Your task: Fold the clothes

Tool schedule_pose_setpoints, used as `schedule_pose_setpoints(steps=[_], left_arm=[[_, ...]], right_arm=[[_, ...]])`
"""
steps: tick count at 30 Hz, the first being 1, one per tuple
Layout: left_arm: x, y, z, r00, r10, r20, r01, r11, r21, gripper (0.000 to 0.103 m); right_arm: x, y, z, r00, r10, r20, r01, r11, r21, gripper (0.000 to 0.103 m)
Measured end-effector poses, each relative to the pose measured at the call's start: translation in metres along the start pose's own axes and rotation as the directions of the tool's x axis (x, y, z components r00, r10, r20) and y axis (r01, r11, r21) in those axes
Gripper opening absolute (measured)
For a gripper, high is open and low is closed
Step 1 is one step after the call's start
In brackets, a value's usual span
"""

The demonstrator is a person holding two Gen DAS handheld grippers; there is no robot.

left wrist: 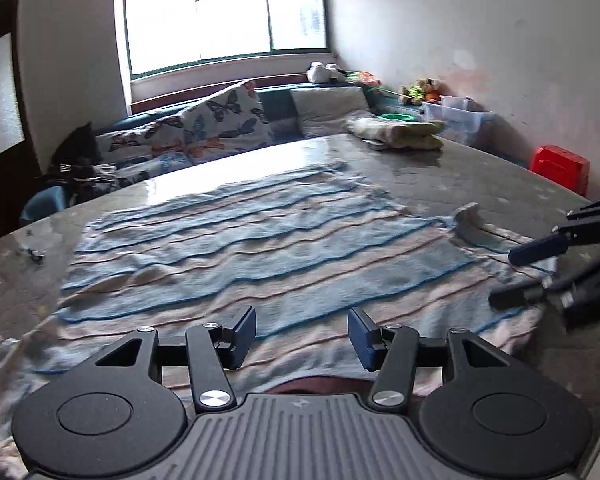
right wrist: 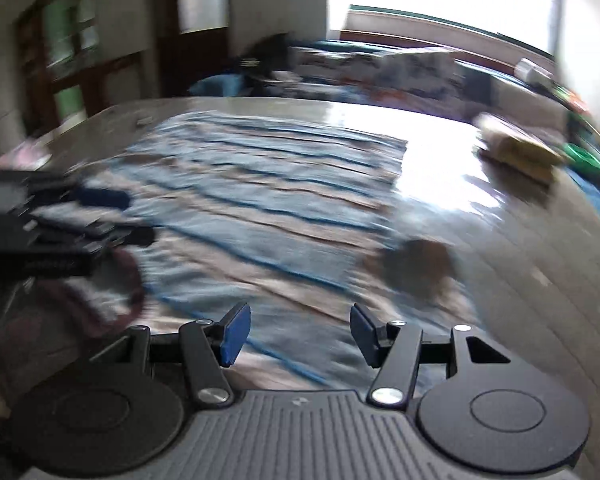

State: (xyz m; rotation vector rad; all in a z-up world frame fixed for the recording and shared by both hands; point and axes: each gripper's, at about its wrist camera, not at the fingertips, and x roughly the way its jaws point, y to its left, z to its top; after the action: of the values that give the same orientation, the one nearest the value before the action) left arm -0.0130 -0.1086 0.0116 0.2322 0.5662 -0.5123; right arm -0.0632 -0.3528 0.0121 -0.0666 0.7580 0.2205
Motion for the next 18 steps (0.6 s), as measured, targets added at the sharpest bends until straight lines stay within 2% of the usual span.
schedule_pose_setpoints(steps=[7, 11, 12, 14, 18], left_arm=[[0.004, -0.027, -0.013, 0.997, -0.061, -0.042, 0.064, 0.995, 0.076, 0.055], [0.002, -0.037, -0.019, 0.998, -0.055, -0.037, 0.06, 0.989, 0.132, 0.057], [0.001, -0.038, -0.019, 0.998, -0.054, -0.036, 0.059, 0.988, 0.14, 0.057], [-0.001, -0.039, -0.016, 0.998, -0.055, -0.03, 0.059, 0.988, 0.146, 0.057], [-0.003, -0.042, -0.004, 0.998, -0.07, 0.0, 0.069, 0.989, 0.132, 0.058]], right_arm=[[-0.015, -0.046, -0.021, 0.989, -0.145, -0.011, 0.146, 0.985, 0.097, 0.053], [-0.019, -0.065, -0.028, 0.973, -0.231, -0.015, 0.231, 0.961, 0.15, 0.051], [-0.019, -0.07, -0.03, 0.97, -0.243, -0.016, 0.242, 0.956, 0.168, 0.048], [-0.017, -0.076, -0.032, 0.972, -0.236, -0.021, 0.235, 0.952, 0.195, 0.044], [-0.012, -0.081, -0.034, 0.978, -0.207, -0.026, 0.207, 0.949, 0.236, 0.027]])
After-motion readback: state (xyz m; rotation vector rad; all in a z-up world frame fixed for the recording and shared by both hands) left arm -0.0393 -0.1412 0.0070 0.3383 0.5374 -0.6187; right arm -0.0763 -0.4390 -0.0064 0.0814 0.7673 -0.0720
